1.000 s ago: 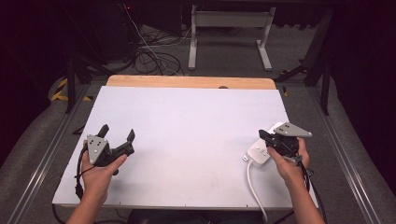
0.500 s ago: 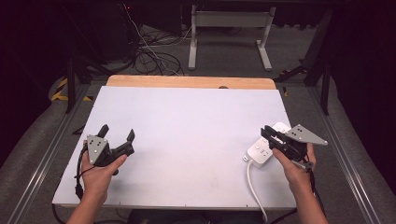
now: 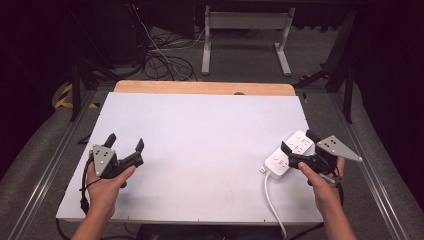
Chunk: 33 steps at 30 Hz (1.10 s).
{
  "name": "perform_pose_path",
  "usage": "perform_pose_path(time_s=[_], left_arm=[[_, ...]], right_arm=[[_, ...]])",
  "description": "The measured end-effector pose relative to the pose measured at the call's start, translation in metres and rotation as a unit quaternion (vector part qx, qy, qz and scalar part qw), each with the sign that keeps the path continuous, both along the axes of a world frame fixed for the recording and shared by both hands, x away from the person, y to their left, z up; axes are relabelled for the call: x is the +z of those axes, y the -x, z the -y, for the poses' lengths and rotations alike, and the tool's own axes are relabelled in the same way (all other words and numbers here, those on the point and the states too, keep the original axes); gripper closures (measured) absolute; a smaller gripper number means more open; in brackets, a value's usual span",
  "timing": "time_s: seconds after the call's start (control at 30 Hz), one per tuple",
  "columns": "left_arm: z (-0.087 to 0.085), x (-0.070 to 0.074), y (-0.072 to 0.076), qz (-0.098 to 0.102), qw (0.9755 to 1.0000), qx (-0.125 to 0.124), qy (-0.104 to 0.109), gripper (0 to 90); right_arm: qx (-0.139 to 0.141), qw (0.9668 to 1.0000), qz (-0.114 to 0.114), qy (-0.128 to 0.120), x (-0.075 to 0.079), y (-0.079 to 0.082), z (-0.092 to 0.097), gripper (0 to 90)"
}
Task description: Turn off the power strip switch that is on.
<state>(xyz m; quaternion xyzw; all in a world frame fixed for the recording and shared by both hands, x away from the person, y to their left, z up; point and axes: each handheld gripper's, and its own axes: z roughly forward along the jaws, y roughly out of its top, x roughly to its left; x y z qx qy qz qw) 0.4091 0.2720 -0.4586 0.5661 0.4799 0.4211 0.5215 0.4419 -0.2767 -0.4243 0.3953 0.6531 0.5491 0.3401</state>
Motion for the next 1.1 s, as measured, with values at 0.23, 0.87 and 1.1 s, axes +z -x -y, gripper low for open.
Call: perform_pose_path(time_s=[0.23, 0.87, 1.1], left_arm=[[-0.0001, 0.0000, -0.0002, 0.000, 1.0000, -0.001, -0.001, 8.9], [0.0017, -0.0001, -0.0025, -0.002, 1.0000, -0.003, 0.000, 9.0], [0.0014, -0.0003, -0.0022, -0.001, 1.0000, -0.004, 0.002, 9.0]], right_arm=[[0.009, 0.9981, 0.056, 0.022, -0.0015, 0.0031, -0.0024, 5.3], [0.014, 0.9972, 0.066, -0.031, -0.0012, 0.0077, 0.0038, 8.6], [0.015, 0.9973, 0.064, -0.034, -0.0009, 0.0089, 0.0039, 8.7]])
